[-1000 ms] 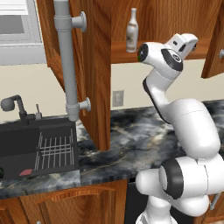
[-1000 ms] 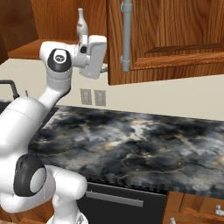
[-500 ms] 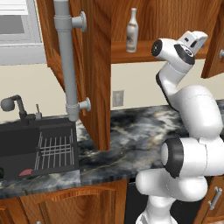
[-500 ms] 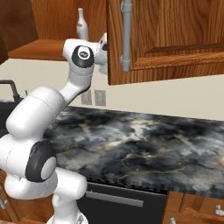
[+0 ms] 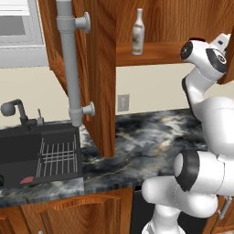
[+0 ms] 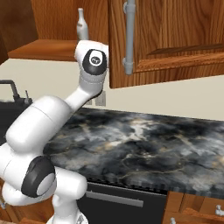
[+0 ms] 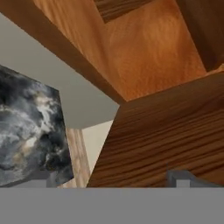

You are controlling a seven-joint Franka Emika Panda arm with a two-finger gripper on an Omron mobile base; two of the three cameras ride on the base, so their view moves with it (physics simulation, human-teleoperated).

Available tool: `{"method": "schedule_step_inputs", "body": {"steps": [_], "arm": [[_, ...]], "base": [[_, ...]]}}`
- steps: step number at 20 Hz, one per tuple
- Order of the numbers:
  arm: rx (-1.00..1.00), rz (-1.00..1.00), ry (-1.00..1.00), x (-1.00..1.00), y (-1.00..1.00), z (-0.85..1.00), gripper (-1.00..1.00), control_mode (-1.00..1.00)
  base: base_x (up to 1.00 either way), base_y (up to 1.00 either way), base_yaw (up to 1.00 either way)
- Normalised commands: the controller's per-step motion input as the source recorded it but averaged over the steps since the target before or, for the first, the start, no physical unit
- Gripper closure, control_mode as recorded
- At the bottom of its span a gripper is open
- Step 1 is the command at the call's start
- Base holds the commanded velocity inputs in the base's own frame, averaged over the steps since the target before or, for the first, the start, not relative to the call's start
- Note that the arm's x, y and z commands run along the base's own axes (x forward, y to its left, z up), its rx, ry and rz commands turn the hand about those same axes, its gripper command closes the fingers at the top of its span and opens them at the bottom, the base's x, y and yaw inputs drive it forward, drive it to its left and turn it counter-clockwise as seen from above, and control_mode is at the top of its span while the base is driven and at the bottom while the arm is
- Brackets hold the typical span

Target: Open the cabinet directly in front. Then move the liquor and the mug to the dining counter with the candle on it.

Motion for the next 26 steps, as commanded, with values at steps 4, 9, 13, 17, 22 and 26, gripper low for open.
{"method": "schedule_step_inputs", "body": {"steps": [4,9,13,17,22,26], "arm": [[0.00,-0.22,0.00,-1.00,-0.99,0.00,-1.00,-1.00],[-0.05,-0.32,0.00,-0.73,-1.00,-0.01,-1.00,-1.00],[-0.11,-0.26,-0.03,-0.13,-0.97,-0.01,-1.00,-1.00],[-0.03,0.06,-0.15,0.21,-0.98,0.00,-1.00,-1.00],[0.01,0.34,-0.03,0.08,-1.00,-0.03,-1.00,-1.00],[0.08,0.20,-0.14,-0.17,-0.80,0.04,-1.00,-1.00]], "base": [[0.00,0.00,0.00],[0.00,0.00,0.00],[0.00,0.00,0.00],[0.00,0.00,0.00],[0.00,0.00,0.00],[0.00,0.00,0.00]]}}
